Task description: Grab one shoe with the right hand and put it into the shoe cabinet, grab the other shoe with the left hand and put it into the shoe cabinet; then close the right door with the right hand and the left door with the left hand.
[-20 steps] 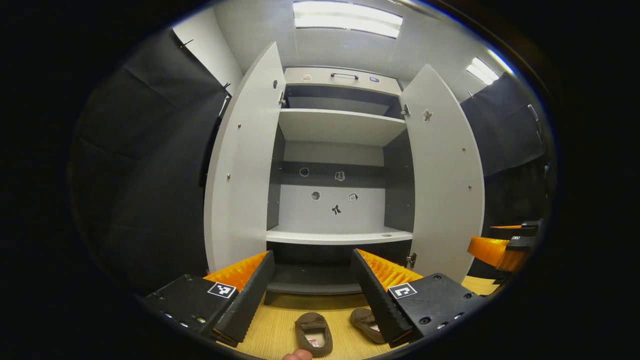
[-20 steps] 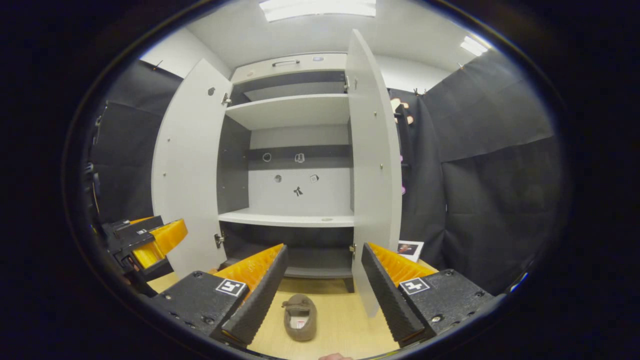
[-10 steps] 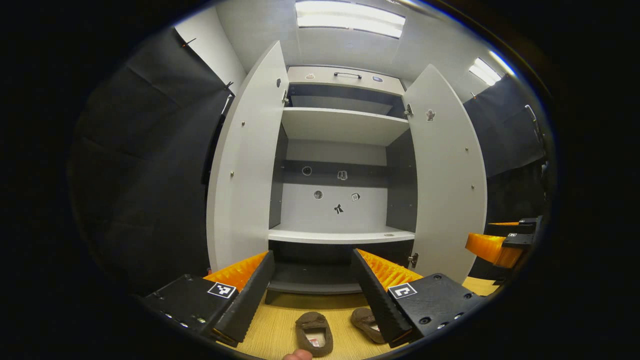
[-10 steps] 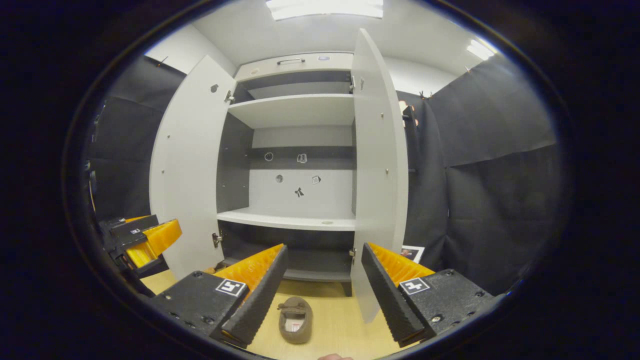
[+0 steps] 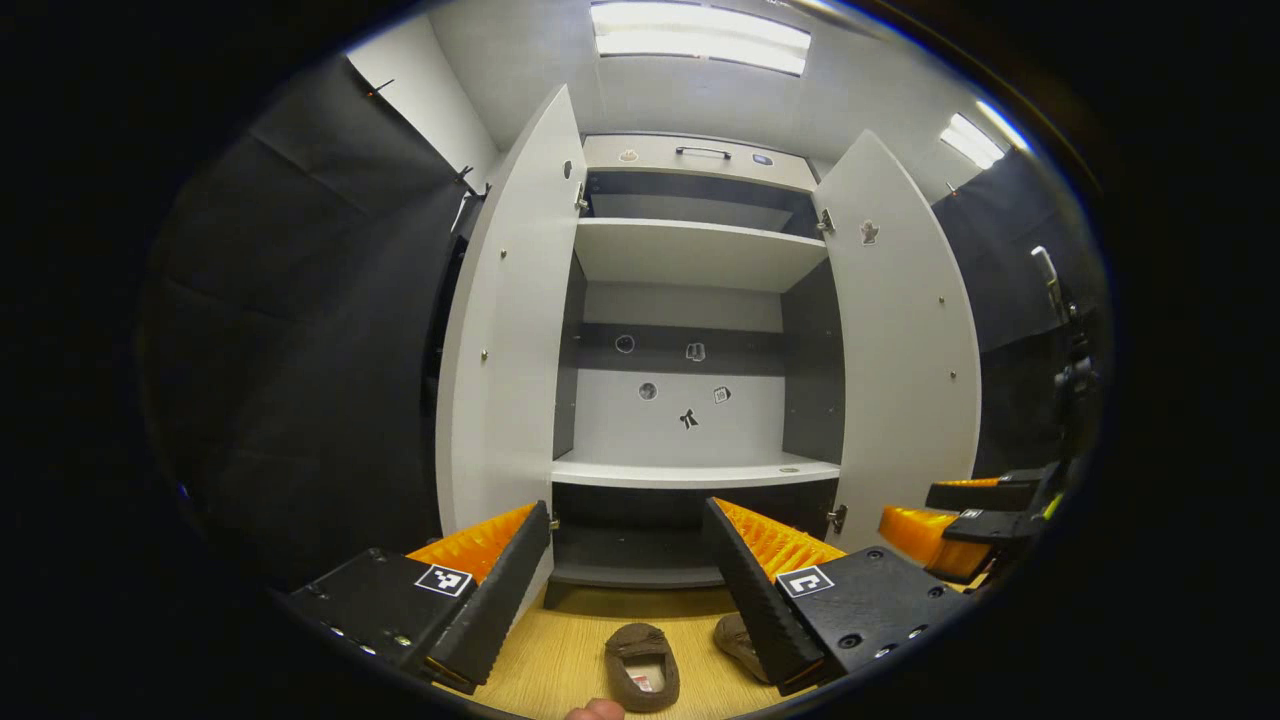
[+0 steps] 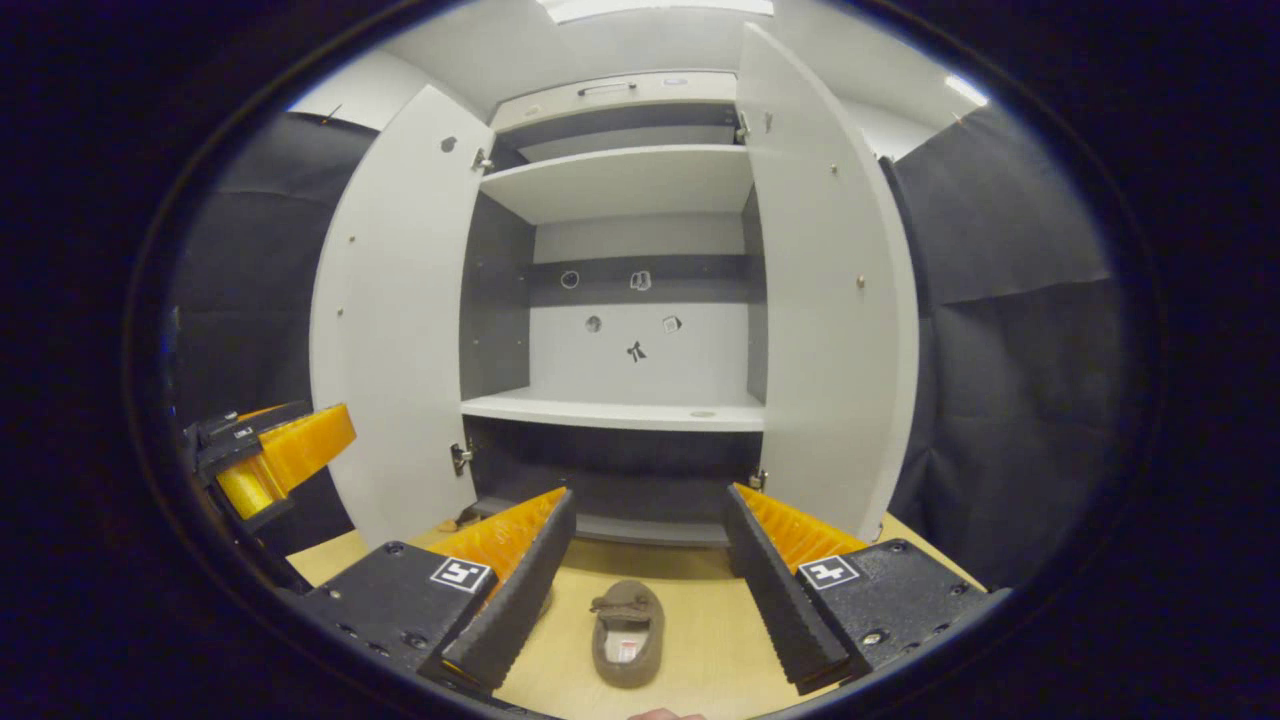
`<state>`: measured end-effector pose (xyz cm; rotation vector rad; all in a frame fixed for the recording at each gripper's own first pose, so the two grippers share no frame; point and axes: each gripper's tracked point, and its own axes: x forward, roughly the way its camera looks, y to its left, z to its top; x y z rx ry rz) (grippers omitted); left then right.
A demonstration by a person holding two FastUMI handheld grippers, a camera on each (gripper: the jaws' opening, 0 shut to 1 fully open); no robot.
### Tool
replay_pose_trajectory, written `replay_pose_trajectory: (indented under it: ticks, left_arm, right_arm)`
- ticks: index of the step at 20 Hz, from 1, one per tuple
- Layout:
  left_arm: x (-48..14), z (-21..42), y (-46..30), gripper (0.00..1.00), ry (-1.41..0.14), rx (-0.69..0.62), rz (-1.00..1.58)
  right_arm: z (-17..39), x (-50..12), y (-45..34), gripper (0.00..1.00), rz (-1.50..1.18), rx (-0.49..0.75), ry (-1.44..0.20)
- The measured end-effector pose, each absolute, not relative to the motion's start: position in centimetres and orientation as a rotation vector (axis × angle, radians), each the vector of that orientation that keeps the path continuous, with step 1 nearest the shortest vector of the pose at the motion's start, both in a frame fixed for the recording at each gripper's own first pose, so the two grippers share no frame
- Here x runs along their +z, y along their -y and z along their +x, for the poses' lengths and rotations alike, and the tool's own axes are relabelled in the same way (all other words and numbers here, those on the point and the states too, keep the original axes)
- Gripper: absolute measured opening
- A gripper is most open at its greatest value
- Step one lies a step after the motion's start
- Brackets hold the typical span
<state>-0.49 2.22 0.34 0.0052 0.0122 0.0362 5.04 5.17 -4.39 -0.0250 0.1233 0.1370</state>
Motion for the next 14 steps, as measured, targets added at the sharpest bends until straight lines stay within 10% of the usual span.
replay_pose_trajectory:
  ticks: [14]
  left_arm:
    - [-0.2,-1.7,-5.4,0.95,-0.035,0.098,0.015]
  right_arm:
    - [9.5,-25.5,-10.2,0.98,-0.11,0.25,-0.552]
